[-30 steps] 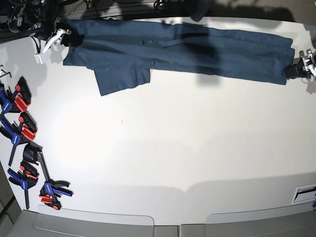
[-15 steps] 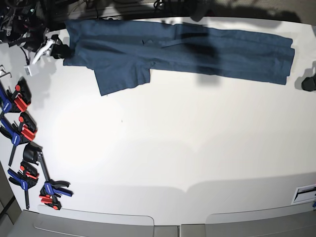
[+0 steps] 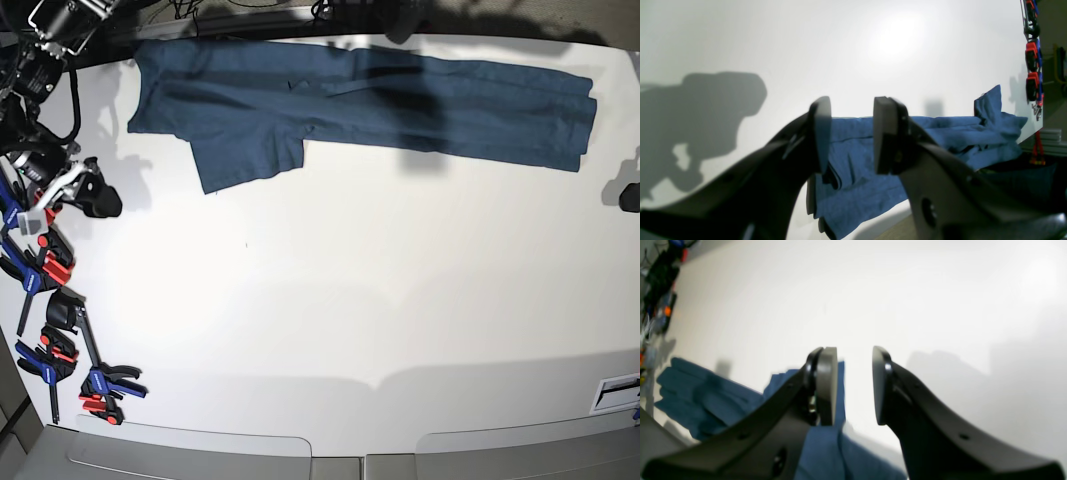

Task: Fold the T-shirt properly
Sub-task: 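Open both grippers and release the folded shirt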

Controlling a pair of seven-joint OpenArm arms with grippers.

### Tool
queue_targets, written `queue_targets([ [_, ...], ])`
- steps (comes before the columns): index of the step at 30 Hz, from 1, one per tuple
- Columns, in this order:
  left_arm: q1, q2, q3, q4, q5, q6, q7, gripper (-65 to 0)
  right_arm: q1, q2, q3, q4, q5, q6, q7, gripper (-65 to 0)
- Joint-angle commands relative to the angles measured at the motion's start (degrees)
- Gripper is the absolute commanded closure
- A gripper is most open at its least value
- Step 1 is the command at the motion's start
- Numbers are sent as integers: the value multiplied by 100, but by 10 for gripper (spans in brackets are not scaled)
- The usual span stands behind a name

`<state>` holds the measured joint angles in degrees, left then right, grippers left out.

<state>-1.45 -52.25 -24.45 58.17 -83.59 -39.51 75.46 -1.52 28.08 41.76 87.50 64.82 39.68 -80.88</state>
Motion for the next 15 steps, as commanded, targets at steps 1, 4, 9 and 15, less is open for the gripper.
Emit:
queue_targets([
  [1,-76,-208,-74,74,-141,-49,-48,-194,120,129,33,98,111,32,88,-167],
  [4,-76,-208,-74,74,-141,-49,-48,-194,166,125,22,98,-127,32,127,-167],
  [9,-76,-208,-74,74,-141,-49,-50,-194,164,-26,22,83,-658,32,455,-167],
  [15,-74,-205,-74,74,-141,-49,-48,-194,164,-573,15,-9,-1110,32,861,-166],
])
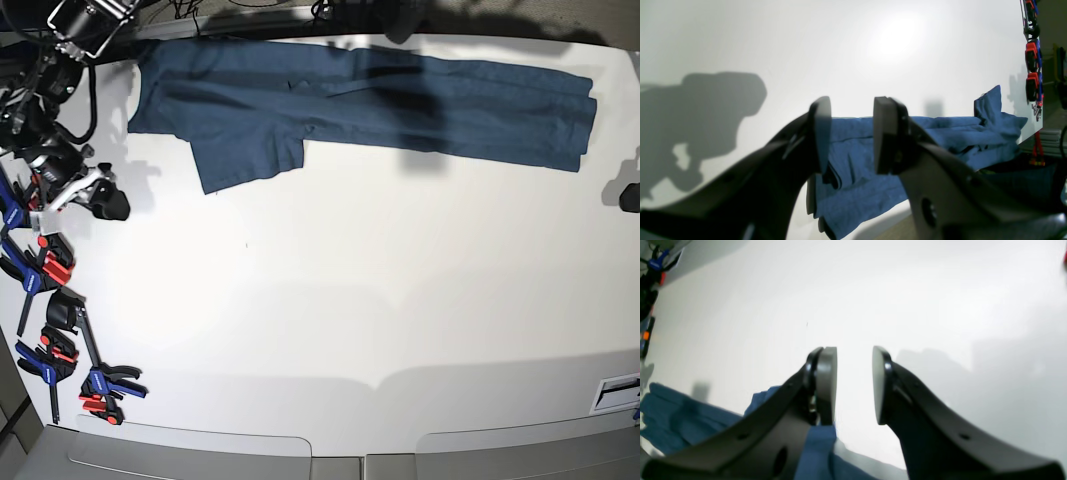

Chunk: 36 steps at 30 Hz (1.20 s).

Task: Fold the T-shirt properly
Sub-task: 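Open both grippers and release the folded shirt, then grasp the protruding sleeve flap with the right gripper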

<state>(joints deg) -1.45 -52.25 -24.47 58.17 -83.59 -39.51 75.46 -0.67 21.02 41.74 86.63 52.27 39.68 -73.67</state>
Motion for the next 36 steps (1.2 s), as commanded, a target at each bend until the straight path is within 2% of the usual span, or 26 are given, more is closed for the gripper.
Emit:
queue_targets([
  [1,-74,-205,-72,74,-141,-49,-50,-194,79,35,17,61,107,32,177,-166],
  [5,-74,-205,-72,74,-141,-49,-50,-194,79,-234,-46,-2,-190,32,468,-166],
  [13,-76,-205,-72,74,-141,-49,-50,-194,81,-245,-1086,-531,-1303,32,1220,-166],
  [17,-76,-205,-72,74,-141,-49,-50,-194,81,-247,-1624,-850,-1639,32,1652,-166],
  [19,-74,-205,-72,74,-141,-49,-50,-194,81,-245,-1797,-944,-1633,32,1700,-166],
  [25,-74,-205,-72,74,-141,-49,-50,-194,81,-245,-1930,-1239,-1633,-289,1709,-166],
  [30,-74,-205,-72,74,-141,-49,-50,-194,81,-247,-1930,-1652,-1624,-323,1705,-166],
  [36,-76,-205,-72,74,-141,-49,-50,-194,79,-247,-1930,-2079,-1143,-319,1217,-166],
])
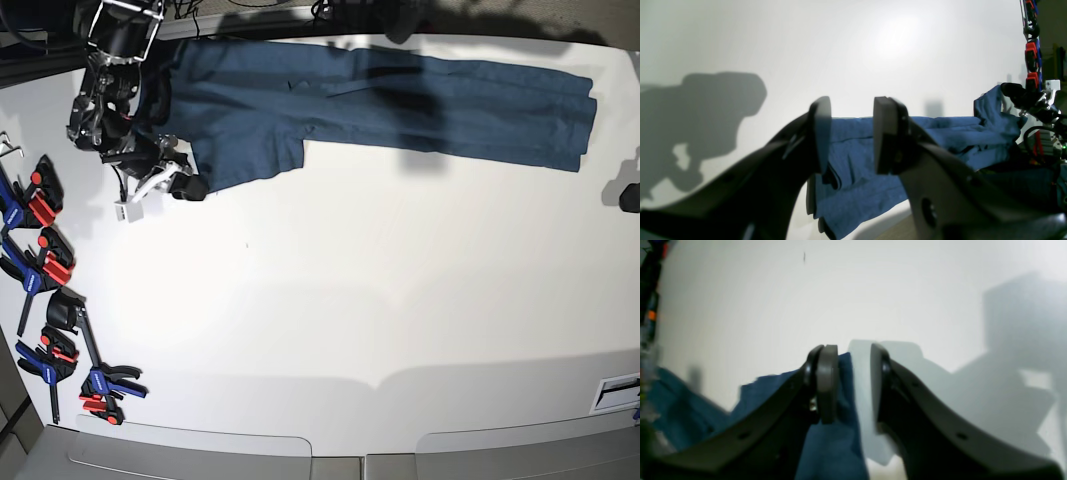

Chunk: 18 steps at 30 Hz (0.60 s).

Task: Fold the T-shirt properly
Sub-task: 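Grasp the protruding sleeve flap with the right gripper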

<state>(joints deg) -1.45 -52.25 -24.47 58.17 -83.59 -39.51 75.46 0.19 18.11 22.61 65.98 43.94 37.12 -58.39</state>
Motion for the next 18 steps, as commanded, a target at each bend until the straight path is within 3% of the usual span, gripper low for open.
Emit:
queue_targets([
  [1,-76,-205,-72,74,-141,-49,-50,-194,-7,44,-17,-15,-186,-59,-468,-166],
  [6,-76,-205,-72,74,-141,-49,-50,-194,-4,46,-17,-15,415,-50,-953,-166],
  [11,-76,-205,-72,74,-141,-49,-50,-194,-4,46,-17,-15,428,-50,-977,-158],
  [16,-76,-205,-72,74,-141,-49,-50,-194,-2,48,-17,-15,431,-50,-977,0],
  [18,-76,-205,-72,74,-141,-49,-50,-194,-2,50,-17,-11,431,-28,-979,0],
])
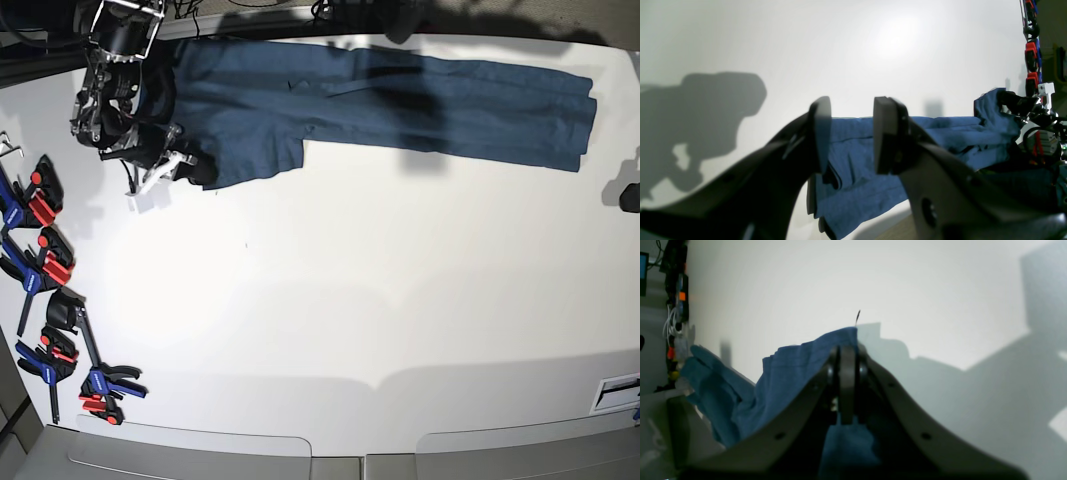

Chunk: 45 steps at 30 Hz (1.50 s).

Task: Fold the T-shirt properly
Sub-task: 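Grasp the protruding sleeve flap with the right gripper, then drag the sleeve flap along the folded strip with the right gripper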

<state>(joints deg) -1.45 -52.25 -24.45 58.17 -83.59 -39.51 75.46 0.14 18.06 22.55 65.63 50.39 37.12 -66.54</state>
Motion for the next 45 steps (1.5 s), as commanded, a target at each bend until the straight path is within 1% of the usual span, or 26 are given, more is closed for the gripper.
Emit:
queue_targets([
  [1,-76,-205,-74,74,-141,-49,-50,-194,2,55,-11,24,-212,68,-166,0],
  [3,-76,-205,-74,74,-141,-49,-50,-194,2,55,-11,26,-208,227,-173,0],
  [6,-74,-205,-74,74,-141,-49,-50,-194,0,52,-11,42,-96,258,-258,0],
  [15,-74,-205,-74,74,-141,-49,-50,-194,-2,50,-11,579,1010,288,-901,0],
  [21,-74,-205,-74,74,-141,-49,-48,-194,-2,48,-11,1143,1003,288,-970,0],
  [25,-76,-205,-74,74,-141,-49,-48,-194,-4,22,-9,1469,1012,288,-1244,0],
  [26,-74,-205,-74,74,-141,-49,-50,-194,-7,-17,-7,1561,1014,288,-1346,0],
  [30,-76,-205,-74,74,-141,-49,-50,-194,-129,-299,-7,1945,1051,288,-1346,0],
  [35,-74,-205,-74,74,-141,-49,-48,-194,-553,-811,-7,2308,1567,288,-1346,0],
  [39,-76,-205,-74,74,-141,-49,-50,-194,-990,-1163,-7,2581,1834,288,-1346,0],
  [42,-74,-205,-74,74,-141,-49,-50,-194,-1329,-1255,-7,2806,1926,288,-1346,0],
  [45,-76,-205,-74,74,-141,-49,-52,-194,-1648,-1268,-7,3099,1926,288,-1346,0],
])
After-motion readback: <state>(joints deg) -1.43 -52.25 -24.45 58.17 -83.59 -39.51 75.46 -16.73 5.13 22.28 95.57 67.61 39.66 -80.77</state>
